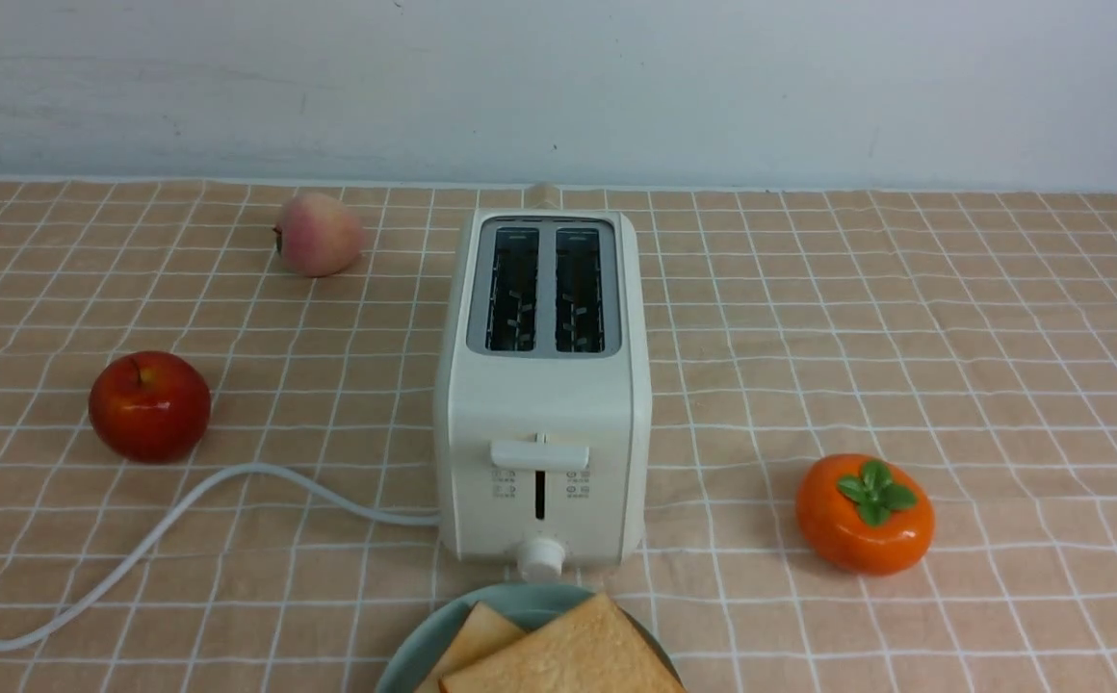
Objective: Take toasted bread from bread machine on light coffee tablecloth place on plate.
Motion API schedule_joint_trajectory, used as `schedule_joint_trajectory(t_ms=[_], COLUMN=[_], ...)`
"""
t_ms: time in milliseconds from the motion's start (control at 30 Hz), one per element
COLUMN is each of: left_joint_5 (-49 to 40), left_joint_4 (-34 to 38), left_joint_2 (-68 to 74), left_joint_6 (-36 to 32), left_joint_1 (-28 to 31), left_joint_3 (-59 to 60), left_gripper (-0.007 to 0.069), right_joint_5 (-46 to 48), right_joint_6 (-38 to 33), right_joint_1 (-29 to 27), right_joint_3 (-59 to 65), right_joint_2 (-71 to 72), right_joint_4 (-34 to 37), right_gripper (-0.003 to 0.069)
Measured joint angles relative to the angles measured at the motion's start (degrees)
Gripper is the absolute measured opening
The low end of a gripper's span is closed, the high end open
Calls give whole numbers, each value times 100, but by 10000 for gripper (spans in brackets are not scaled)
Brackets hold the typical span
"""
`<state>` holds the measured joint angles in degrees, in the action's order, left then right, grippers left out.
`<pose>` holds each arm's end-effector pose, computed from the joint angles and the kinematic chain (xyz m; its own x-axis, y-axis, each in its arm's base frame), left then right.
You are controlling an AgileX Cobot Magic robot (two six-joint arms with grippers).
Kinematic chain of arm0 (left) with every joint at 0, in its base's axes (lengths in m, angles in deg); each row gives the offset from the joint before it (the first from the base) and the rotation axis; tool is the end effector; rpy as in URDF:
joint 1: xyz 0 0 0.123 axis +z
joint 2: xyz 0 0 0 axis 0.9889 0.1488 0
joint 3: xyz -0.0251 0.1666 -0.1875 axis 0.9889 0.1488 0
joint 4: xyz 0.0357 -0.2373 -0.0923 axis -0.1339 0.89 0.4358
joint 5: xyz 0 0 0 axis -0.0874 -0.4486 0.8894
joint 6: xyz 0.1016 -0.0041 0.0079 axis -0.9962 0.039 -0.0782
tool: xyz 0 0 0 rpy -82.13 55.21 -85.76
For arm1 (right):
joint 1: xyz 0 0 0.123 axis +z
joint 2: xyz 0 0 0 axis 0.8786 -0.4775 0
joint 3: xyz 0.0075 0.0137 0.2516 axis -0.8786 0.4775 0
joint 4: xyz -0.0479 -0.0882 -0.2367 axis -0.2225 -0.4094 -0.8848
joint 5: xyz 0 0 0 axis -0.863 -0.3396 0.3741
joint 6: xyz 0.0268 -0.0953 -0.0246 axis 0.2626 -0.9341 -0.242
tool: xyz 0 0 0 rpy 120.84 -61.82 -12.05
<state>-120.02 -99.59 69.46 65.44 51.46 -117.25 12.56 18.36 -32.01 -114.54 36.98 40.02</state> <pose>0.0894 -0.0288 0.3058 -0.3220 -0.2401 -0.9158 0.2235 0.9207 -0.3200 0.1354 0.0510 0.4353 -0.5641 -0.0917 -0.8206 -0.2165 0.9755 0.0398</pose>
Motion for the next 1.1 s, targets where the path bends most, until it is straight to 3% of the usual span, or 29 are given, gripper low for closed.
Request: schedule_joint_trajectory(t_ms=[167, 267, 467, 567, 833, 1100], left_joint_5=[742, 1226, 1304, 1299, 1256, 1256], left_joint_4=[-11, -31, -35, -35, -35, -35], left_joint_2=[0, 0, 5, 5, 5, 5], left_joint_6=[0, 0, 46, 104, 104, 104], left_joint_1=[0, 0, 0, 0, 0, 0], left_joint_3=[0, 0, 0, 0, 0, 0], left_gripper=[-13, -13, -13, -11, -11, -4], right_joint_5=[-899, -1841, -3315, -4664, -6686, -6915], right_joint_6=[115, 483, 1034, 1092, 1125, 1125], right_joint_1=[0, 0, 0, 0, 0, 0], right_joint_3=[1267, 2685, 4471, 5437, 6229, 6393], right_joint_2=[1329, 2470, 3581, 4017, 4135, 4135], right_joint_4=[-192, -235, -251, -463, -891, -983], right_gripper=[-19, -18, -14, -12, -7, -1])
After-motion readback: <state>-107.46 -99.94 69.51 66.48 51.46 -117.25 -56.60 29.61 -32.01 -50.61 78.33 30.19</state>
